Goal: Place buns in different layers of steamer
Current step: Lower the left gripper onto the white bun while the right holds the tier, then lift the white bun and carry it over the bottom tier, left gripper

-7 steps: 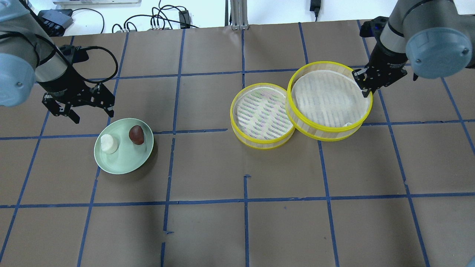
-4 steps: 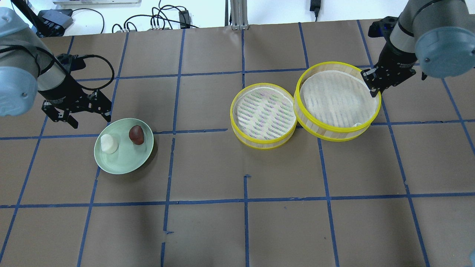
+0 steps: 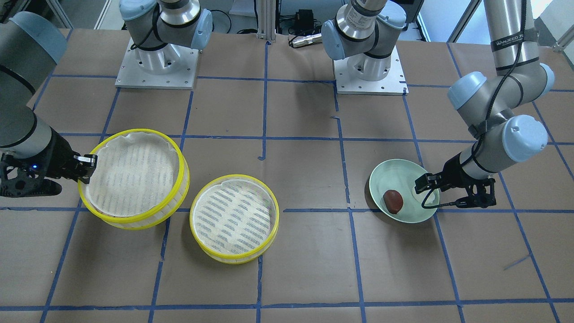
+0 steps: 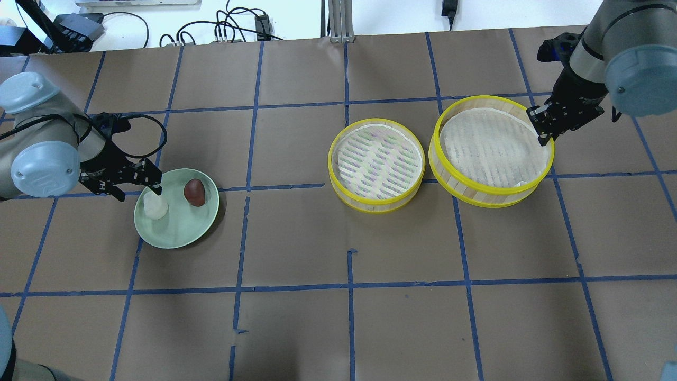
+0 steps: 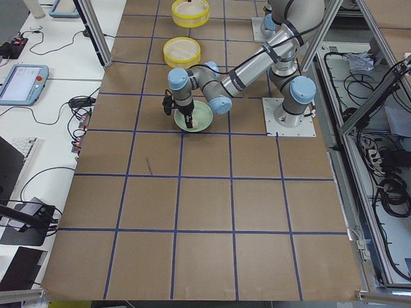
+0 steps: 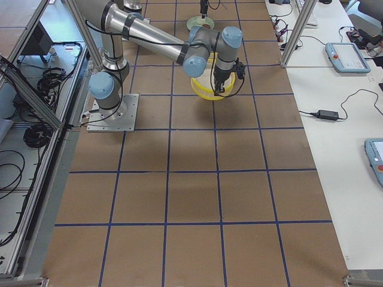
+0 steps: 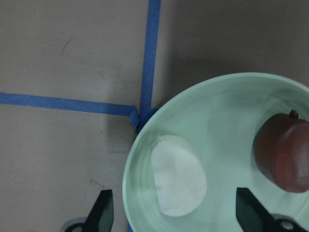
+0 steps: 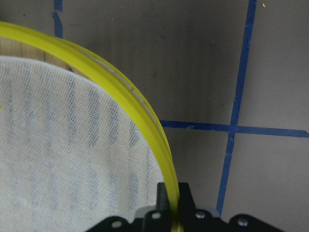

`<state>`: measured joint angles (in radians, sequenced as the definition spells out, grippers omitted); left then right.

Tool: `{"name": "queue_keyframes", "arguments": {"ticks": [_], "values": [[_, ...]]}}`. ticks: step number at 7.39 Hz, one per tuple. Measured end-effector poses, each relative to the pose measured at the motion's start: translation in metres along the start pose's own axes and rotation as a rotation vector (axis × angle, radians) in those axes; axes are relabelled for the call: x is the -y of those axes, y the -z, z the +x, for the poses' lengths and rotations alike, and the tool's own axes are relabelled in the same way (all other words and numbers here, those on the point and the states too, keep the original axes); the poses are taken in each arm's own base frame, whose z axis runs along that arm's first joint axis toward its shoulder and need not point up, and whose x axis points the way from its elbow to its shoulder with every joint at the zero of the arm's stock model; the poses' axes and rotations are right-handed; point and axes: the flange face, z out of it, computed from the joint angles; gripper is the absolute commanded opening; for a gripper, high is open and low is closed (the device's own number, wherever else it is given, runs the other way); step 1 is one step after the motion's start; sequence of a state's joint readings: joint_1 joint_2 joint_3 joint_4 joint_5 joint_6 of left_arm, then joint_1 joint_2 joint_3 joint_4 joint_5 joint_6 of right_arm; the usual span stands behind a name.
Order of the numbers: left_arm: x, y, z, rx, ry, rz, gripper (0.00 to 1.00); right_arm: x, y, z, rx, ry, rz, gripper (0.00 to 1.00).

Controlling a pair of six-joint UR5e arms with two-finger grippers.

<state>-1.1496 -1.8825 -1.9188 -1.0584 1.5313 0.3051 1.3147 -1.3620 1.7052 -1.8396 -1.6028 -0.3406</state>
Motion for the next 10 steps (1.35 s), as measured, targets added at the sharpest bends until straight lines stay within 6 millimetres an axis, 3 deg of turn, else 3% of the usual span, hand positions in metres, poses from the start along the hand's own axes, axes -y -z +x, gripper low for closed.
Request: {"name": "queue_keyframes", "arguments": {"ticks": [2, 3, 4, 5, 8, 10], "values": [[0.001, -0.008, 0.0, -0.009, -0.006, -0.014, 0.74, 0.0, 0.0, 0.001, -0.001, 0.0, -0.001, 0.11], [0.001, -0.015, 0.0, -0.013, -0.009, -0.027, 0.61, 0.0, -0.001, 0.001, -0.001, 0.0, -0.002, 0.11], [0.0, -0.021, 0.0, -0.015, -0.011, -0.04, 0.38, 0.0, -0.001, 0.001, -0.001, 0.0, -0.003, 0.11], [0.0, -0.023, -0.001, -0.012, -0.015, -0.045, 0.21, 0.0, -0.001, 0.0, -0.001, -0.001, -0.003, 0.11], [-0.001, -0.014, -0.001, 0.001, -0.041, -0.031, 0.15, 0.001, 0.001, 0.0, 0.001, -0.011, 0.004, 0.11], [-0.001, 0.022, 0.004, 0.021, -0.056, 0.033, 0.14, 0.003, 0.005, 0.001, -0.003, -0.011, 0.017, 0.11]]}}
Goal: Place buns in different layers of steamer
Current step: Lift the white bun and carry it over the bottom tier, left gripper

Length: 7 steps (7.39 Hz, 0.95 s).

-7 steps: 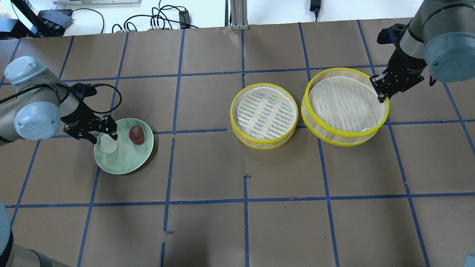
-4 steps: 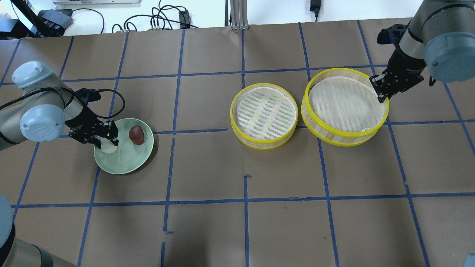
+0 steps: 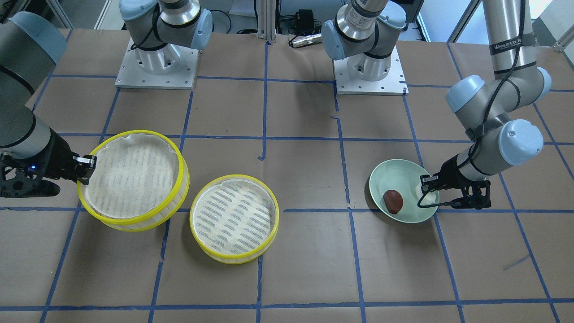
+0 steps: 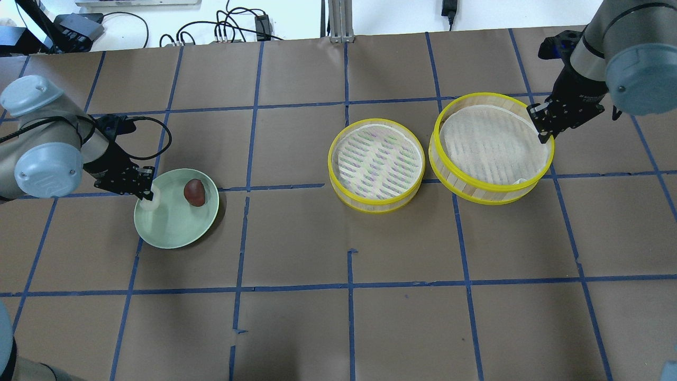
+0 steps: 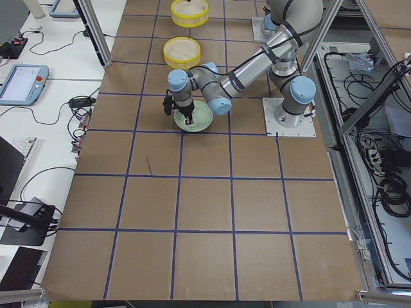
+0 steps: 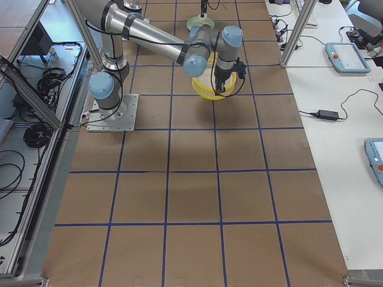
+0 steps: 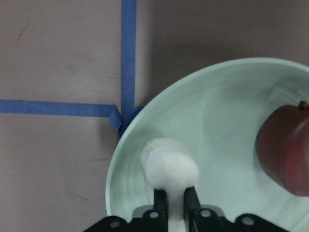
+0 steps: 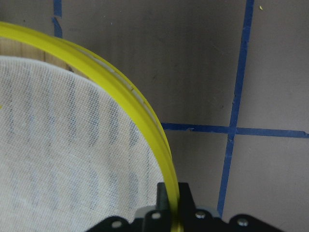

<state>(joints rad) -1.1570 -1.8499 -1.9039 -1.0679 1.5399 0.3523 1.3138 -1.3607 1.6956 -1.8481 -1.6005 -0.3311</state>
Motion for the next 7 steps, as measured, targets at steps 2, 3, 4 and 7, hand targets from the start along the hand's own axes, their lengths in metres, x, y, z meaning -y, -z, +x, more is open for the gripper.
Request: {"name": "queue_keyframes", "arguments": {"ticks": [2, 3, 4, 7], "values": [[0.005, 0.036, 0.041, 0.017, -0.024, 0.059, 0.14, -0.002, 0.002, 0.01, -0.009, -0.008, 0.003, 0.11], [0.009, 0.046, 0.089, 0.013, -0.004, 0.079, 0.14, -0.004, 0.001, 0.019, -0.009, -0.009, 0.001, 0.11], [0.011, 0.054, 0.145, -0.025, 0.037, 0.103, 0.14, -0.006, 0.0, 0.028, -0.008, 0.003, 0.0, 0.11], [-0.006, 0.057, 0.342, -0.269, 0.128, 0.101, 0.14, -0.008, -0.002, 0.039, -0.006, 0.021, -0.002, 0.11]]}}
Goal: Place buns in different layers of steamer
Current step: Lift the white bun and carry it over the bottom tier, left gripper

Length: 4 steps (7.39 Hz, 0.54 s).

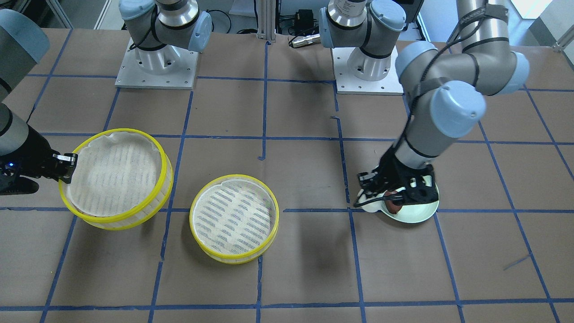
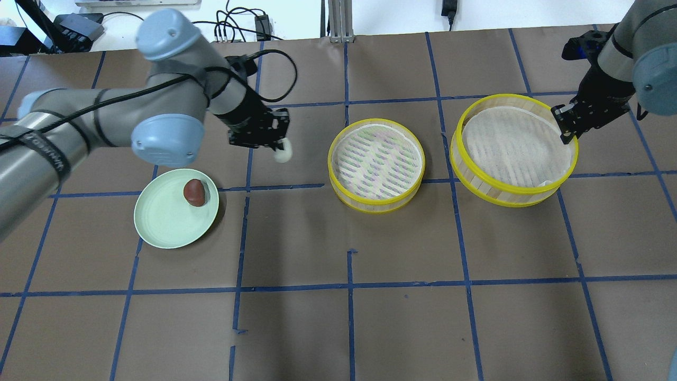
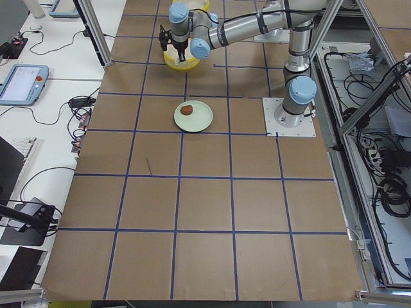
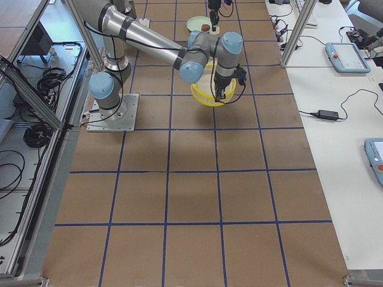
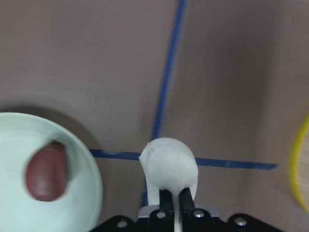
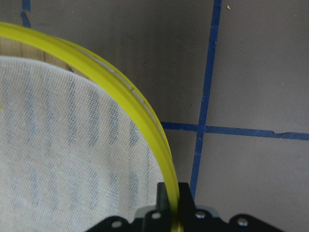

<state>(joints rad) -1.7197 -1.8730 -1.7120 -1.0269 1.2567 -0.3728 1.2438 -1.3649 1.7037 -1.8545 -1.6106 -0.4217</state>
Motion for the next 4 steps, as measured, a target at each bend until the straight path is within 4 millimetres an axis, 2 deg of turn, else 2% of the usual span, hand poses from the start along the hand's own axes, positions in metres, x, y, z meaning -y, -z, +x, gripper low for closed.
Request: {"name": "queue_keyframes", "arguments": {"ticks": [1, 2, 3, 4], "values": [[-0.015, -0.021, 0.048, -0.056, 0.02, -0.004, 0.18, 0.0, 0.0, 0.0, 0.0, 0.0, 0.0, 0.12], [-0.023, -0.044, 0.076, -0.085, 0.029, -0.01, 0.23, 0.0, -0.001, 0.001, 0.001, 0.001, -0.001, 0.12], [-0.026, -0.064, 0.086, -0.095, 0.032, -0.013, 0.33, 0.0, -0.001, 0.001, 0.001, 0.0, -0.001, 0.12], [-0.024, -0.079, 0.088, -0.095, 0.033, -0.017, 0.68, 0.0, 0.0, 0.001, 0.0, 0.0, 0.0, 0.13]]}}
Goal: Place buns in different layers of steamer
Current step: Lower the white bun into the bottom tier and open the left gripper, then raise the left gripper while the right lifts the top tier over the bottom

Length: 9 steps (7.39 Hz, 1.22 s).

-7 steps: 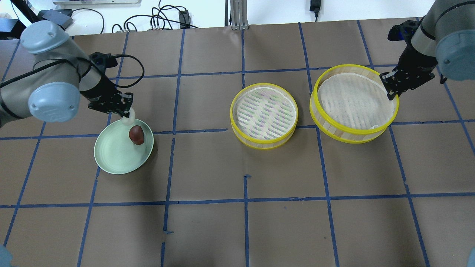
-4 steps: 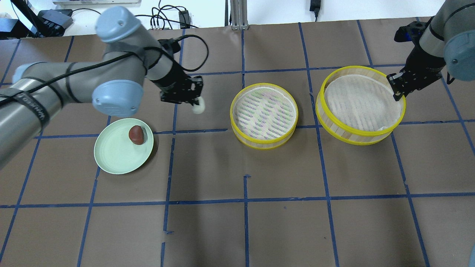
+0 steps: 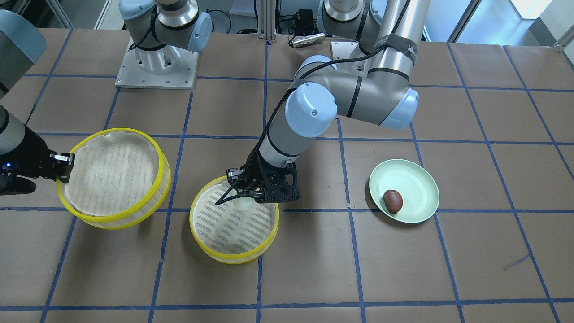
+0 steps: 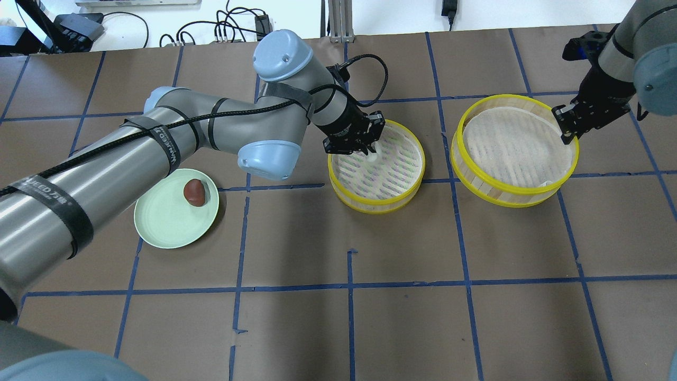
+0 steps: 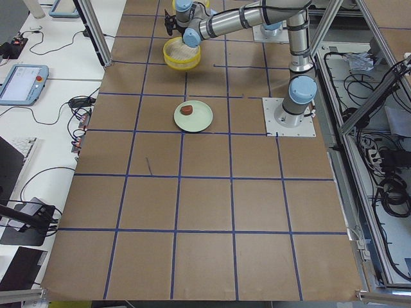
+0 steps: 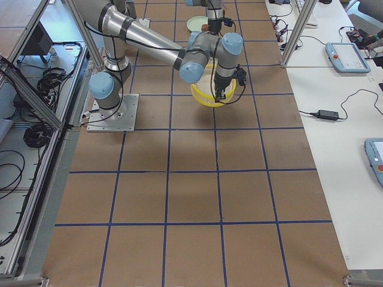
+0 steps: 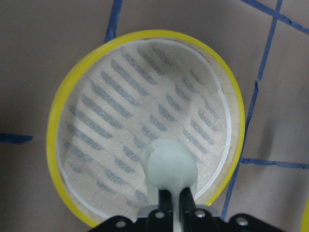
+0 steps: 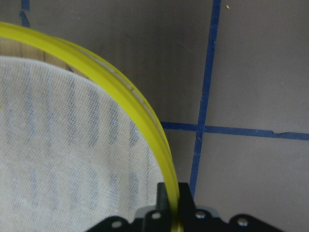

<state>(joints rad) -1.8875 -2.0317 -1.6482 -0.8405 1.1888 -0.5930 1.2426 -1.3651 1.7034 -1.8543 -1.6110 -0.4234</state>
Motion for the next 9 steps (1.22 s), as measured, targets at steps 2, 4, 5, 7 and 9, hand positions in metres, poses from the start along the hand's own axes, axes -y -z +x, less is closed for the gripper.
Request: {"name": "queue_keyframes", "arguments": {"ticks": [2, 4, 5, 7, 9], "values": [[0.008, -0.021, -0.003, -0.008, 0.0, 0.019, 0.71, 0.0, 0.001, 0.0, -0.001, -0.002, 0.002, 0.13], [0.012, -0.028, -0.003, -0.022, 0.009, 0.04, 0.74, 0.0, 0.003, 0.0, -0.003, -0.008, 0.004, 0.13], [0.012, -0.028, -0.003, -0.024, 0.009, 0.043, 0.74, 0.0, 0.003, 0.0, -0.003, -0.009, 0.005, 0.13], [0.012, -0.023, -0.001, -0.029, 0.005, 0.051, 0.79, 0.001, 0.004, 0.001, -0.004, -0.009, 0.007, 0.14], [0.009, 0.0, 0.005, -0.037, -0.009, 0.082, 0.84, 0.001, 0.008, 0.0, -0.005, -0.014, 0.015, 0.15]]}}
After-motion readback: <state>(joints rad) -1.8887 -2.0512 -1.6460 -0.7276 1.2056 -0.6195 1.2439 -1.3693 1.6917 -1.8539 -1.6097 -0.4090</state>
